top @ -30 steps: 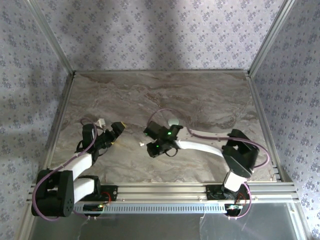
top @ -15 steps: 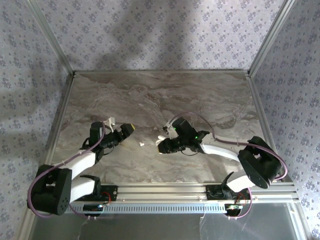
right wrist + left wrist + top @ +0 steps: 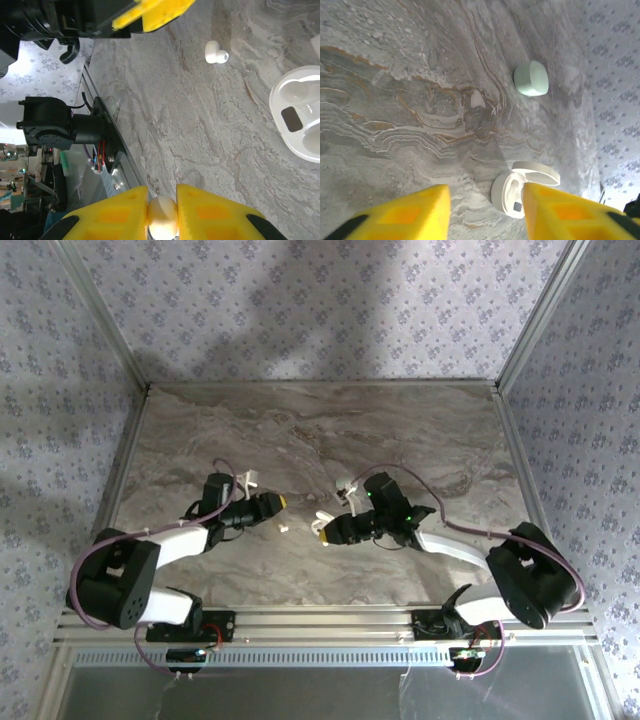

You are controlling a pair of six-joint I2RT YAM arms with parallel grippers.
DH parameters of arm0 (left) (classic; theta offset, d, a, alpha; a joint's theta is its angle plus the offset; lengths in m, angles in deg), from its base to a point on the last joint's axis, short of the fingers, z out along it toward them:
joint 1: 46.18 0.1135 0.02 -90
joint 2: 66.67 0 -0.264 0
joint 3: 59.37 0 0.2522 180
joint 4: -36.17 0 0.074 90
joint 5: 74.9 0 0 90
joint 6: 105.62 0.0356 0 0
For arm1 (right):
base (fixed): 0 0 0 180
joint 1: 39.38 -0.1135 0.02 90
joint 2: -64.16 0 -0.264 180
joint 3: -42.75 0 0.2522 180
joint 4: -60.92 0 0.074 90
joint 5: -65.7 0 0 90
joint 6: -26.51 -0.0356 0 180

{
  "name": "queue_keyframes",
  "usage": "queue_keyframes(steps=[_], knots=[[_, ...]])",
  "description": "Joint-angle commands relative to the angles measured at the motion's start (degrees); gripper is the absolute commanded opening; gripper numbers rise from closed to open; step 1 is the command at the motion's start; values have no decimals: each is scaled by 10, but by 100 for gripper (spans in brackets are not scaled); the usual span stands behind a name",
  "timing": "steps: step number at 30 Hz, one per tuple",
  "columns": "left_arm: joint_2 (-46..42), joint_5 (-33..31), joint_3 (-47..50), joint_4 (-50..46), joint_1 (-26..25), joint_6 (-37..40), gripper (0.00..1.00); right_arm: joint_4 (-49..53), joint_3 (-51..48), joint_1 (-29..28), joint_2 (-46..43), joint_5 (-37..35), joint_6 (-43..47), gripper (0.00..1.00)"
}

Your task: Insert the wireless bluetooth earbuds into the charging case

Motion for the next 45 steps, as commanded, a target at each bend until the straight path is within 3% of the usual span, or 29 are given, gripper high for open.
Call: queue_keyframes(steps=[1,7,23,45], knots=[[24,19,-25,3,-9,17,34,-41,-24,14,-27,31,-5,22],[67,17,-62,-29,-33,37,22,-91,-58,43,-67,33,-66,22],[179,-8,-200,-176,-97,86,14,-14,-77,86,-138,-23,-90,23],[211,-9,-200,-196,-143,46,7,20,-69,90,-150,-35,-88,23]])
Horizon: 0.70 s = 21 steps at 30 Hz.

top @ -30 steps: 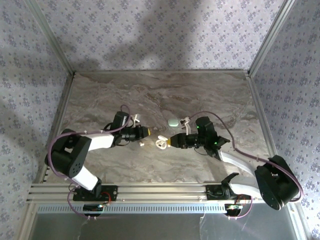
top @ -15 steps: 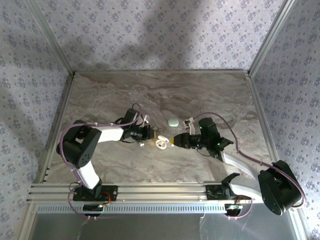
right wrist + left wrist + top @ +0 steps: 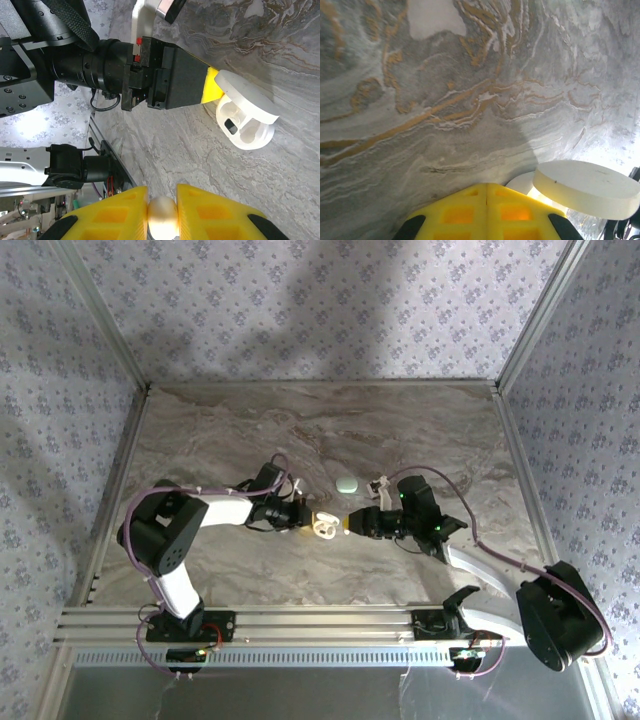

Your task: Insert the wireless bluetooth earbuds into the charging case

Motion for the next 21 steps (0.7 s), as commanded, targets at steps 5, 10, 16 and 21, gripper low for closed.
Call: queue_keyframes(steps=[5,10,16,21], knots=[[3,4,12,16,-21,-37,7,22,-2,6,-29,-17,-7,23],[-3,-7,17,27,-48,-58,7,23,-11,7,-39,-30,-14,23],[-37,-21,39,27,-52,-71,7,15,-25,6,-43,-57,-34,23],[-121,-49,49,-31,-32,-51,7,-19,-33,-12,-30,-96,-59,23]])
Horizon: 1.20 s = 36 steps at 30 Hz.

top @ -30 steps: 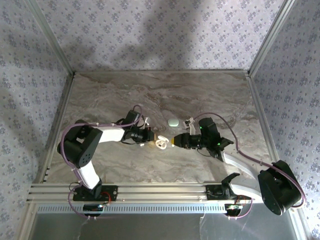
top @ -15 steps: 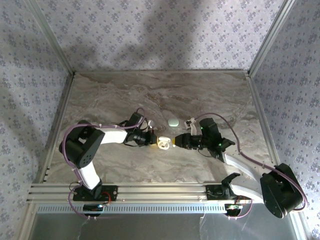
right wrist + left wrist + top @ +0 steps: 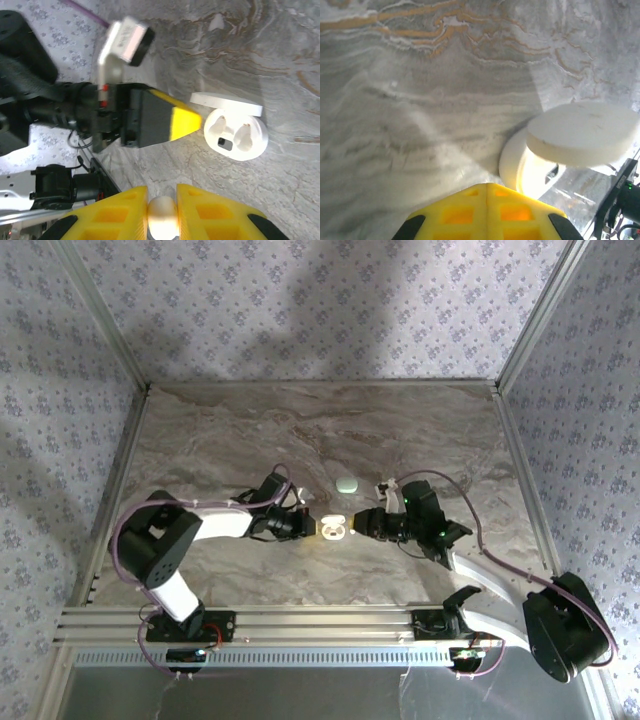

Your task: Insert the wireless bluetooth earbuds into the charging case

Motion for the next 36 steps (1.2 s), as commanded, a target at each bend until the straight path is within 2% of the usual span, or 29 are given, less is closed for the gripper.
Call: queue_keyframes(steps=[1,7,10,14,17,22,28,36], knots=[[-76,-32,-1,-55,20,17,8,-31,-7,-19,10,-47,-29,23],[-188,-123,-24,-126,64,72,10,-90,-7,-84,60,-148,-66,23],[-231,-182,-7,-110,70,91,11,-119,-4,-121,90,-201,-82,22],[-275,-221,55,-49,82,108,13,-150,12,-163,136,-260,-98,22],[-300,-218,105,-6,95,98,13,-166,28,-188,170,-293,-109,22],[-334,-216,127,-6,106,97,15,-186,49,-211,213,-331,-119,22],[-358,-211,128,-13,108,97,16,-177,59,-227,216,-378,-116,22],[-366,-206,129,-14,110,96,16,-167,61,-226,220,-393,-109,22]])
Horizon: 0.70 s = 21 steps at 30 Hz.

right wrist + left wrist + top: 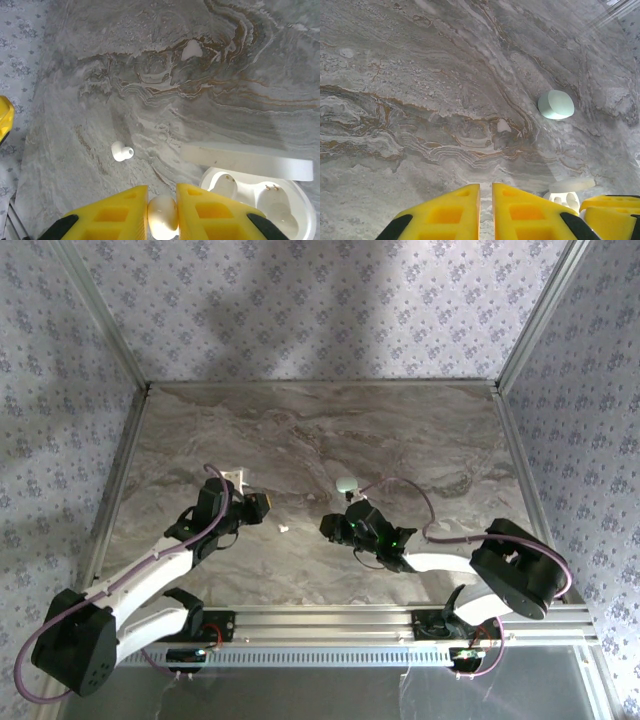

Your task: Insert the wireless bluetooth earbuds into the charging case

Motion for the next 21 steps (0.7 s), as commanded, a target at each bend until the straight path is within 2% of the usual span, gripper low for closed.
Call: queue_keyframes(steps=[1,21], knots=[[-11,2,-4,9,3,9,16,5,13,-2,7,-27,1,22],[-14,7,0,15,3,7,16,-1,24,-3,42,-31,0,21]])
